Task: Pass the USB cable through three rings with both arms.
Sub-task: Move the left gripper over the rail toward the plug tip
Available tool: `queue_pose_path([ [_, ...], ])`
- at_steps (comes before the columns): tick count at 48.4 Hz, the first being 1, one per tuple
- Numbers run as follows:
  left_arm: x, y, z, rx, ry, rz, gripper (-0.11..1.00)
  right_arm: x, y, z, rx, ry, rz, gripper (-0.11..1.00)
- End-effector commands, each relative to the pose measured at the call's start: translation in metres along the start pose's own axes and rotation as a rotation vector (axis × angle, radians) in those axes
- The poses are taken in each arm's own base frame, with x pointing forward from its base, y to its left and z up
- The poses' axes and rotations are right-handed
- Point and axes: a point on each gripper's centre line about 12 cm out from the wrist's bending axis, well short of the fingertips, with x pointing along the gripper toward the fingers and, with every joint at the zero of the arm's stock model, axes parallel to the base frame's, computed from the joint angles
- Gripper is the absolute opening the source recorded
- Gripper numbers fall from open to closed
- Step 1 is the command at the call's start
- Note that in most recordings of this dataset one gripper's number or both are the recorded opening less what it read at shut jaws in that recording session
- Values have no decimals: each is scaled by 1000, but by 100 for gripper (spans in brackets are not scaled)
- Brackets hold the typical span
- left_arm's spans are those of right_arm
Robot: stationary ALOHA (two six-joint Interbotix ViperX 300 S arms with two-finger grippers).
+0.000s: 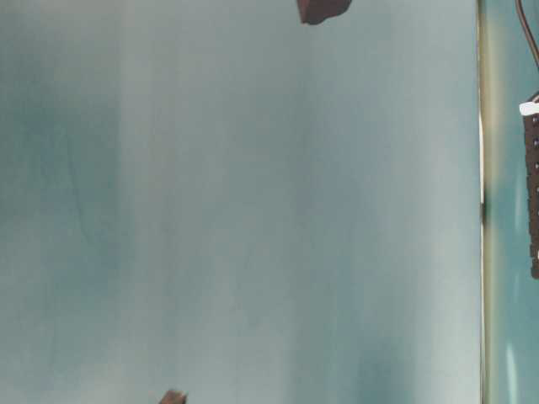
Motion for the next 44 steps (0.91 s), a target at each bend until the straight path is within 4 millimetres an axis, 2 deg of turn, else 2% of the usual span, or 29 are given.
queue_pose_path([
  [1, 8, 1, 9, 6, -19, 4, 2, -3, -2, 8, 23, -36, -1, -9],
  [11, 33, 1, 0, 10, 47, 6, 3, -3, -2, 9, 23, -43, 1, -9],
  [18, 51, 2, -4, 10, 84, 9, 12, -4, -2, 10, 31, -67, 6, -9],
  [22, 64, 2, -7, 10, 110, 10, 29, -5, -1, 10, 47, -84, 10, -9],
  [30, 94, 3, -20, 3, 176, 13, 79, -6, -6, 11, 84, -127, 10, -9],
  [33, 105, 3, -25, 3, 196, 14, 92, -6, -6, 12, 85, -131, 10, -9],
  [44, 159, 6, -46, 8, 276, 19, 88, -5, -6, 10, 84, -131, 11, -9],
])
